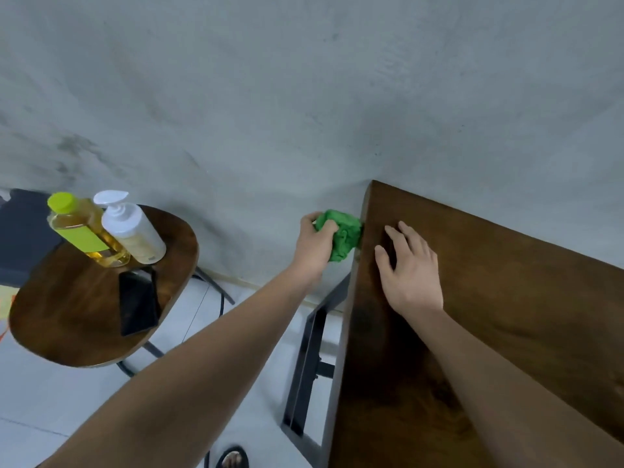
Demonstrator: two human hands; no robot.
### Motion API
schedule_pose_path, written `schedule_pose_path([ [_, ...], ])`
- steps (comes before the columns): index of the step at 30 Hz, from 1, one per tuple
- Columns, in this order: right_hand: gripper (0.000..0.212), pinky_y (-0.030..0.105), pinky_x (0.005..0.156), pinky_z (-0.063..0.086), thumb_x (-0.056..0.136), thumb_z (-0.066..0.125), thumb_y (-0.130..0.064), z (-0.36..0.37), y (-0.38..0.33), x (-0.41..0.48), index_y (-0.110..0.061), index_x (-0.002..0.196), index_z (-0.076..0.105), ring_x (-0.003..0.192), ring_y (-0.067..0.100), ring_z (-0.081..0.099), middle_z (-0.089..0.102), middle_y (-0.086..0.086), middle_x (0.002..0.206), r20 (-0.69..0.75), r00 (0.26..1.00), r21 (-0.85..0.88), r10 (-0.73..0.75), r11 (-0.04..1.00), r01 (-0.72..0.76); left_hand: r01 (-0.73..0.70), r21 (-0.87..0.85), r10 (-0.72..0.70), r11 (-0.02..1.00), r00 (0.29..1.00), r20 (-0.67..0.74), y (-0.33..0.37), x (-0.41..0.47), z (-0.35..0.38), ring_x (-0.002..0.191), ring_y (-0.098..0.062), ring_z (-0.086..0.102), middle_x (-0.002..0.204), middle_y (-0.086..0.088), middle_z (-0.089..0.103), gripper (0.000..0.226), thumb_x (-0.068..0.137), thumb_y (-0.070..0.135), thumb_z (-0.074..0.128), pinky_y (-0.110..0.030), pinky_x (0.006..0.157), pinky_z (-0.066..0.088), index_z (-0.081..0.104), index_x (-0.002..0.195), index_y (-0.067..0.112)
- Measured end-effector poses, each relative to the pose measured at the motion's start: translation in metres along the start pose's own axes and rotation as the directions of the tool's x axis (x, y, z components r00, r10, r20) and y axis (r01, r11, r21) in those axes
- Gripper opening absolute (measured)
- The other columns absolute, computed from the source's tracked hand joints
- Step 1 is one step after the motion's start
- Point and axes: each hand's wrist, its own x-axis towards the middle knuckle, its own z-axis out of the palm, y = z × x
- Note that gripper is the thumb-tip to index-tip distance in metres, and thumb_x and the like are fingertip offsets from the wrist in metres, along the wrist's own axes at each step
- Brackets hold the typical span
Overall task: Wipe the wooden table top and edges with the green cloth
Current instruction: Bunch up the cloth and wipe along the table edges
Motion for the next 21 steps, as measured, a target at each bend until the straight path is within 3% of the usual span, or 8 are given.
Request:
schedule_pose_path([
  [3, 0.056, 0.046, 0.136, 0.021, 0.117, 0.042, -0.052, -0.001, -0.002, 0.001, -0.027, 0.167, 0.049, 0.166, 0.022, 0.028, 0.038, 0.0, 0.178, -0.01, 1.0, -0.007, 0.0, 1.0, 0.0, -0.032, -0.033, 0.032, 0.999, 0.999, -0.008, 0.014, 0.034, 0.03, 0.11, -0.021, 0.071, 0.129, -0.005, 0.066, 0.039, 0.108, 0.027, 0.06, -0.04, 0.089, 0.064, 0.042, 0.143, 0.028],
  [6, 0.055, 0.046, 0.136, 0.021, 0.117, 0.042, -0.051, -0.002, -0.005, 0.001, -0.029, 0.167, 0.048, 0.166, 0.021, 0.028, 0.037, -0.001, 0.178, -0.014, 1.0, -0.019, 0.007, 1.0, -0.008, -0.04, 0.0, 0.04, 0.999, 0.999, 0.031, 0.019, 0.057, 0.048, 0.113, -0.022, 0.068, 0.126, -0.002, 0.066, 0.032, 0.112, 0.036, 0.055, -0.038, 0.091, 0.061, 0.047, 0.143, 0.028],
  [13, 0.053, 0.047, 0.134, 0.023, 0.117, 0.045, -0.05, 0.0, -0.004, 0.003, -0.031, 0.165, 0.051, 0.165, 0.021, 0.03, 0.039, -0.001, 0.177, -0.038, 0.999, -0.031, 0.009, 0.999, -0.01, -0.018, 0.138, 0.008, 0.99, 0.997, 0.071, 0.016, 0.077, 0.072, 0.121, -0.027, 0.063, 0.136, -0.01, 0.065, 0.05, 0.116, 0.052, 0.038, -0.042, 0.1, 0.055, 0.055, 0.145, 0.016],
  [16, 0.052, 0.048, 0.133, 0.024, 0.116, 0.046, -0.05, 0.001, -0.004, 0.003, -0.03, 0.165, 0.052, 0.165, 0.022, 0.031, 0.04, 0.0, 0.176, -0.047, 0.999, -0.038, 0.003, 0.999, -0.004, -0.097, 0.218, 0.084, 0.971, 0.994, 0.068, 0.008, 0.064, 0.071, 0.115, -0.026, 0.066, 0.126, -0.008, 0.069, 0.046, 0.116, 0.05, 0.036, -0.041, 0.092, 0.056, 0.059, 0.139, 0.016],
  [21, 0.052, 0.05, 0.133, 0.025, 0.116, 0.046, -0.05, 0.0, -0.004, 0.002, -0.03, 0.164, 0.052, 0.165, 0.023, 0.031, 0.041, 0.001, 0.176, -0.054, 0.998, -0.031, -0.008, 0.999, 0.006, -0.203, 0.318, 0.175, 0.926, 0.978, 0.113, -0.008, 0.023, 0.049, 0.109, -0.023, 0.068, 0.119, -0.003, 0.071, 0.037, 0.116, 0.044, 0.039, -0.044, 0.095, 0.056, 0.057, 0.14, 0.022],
])
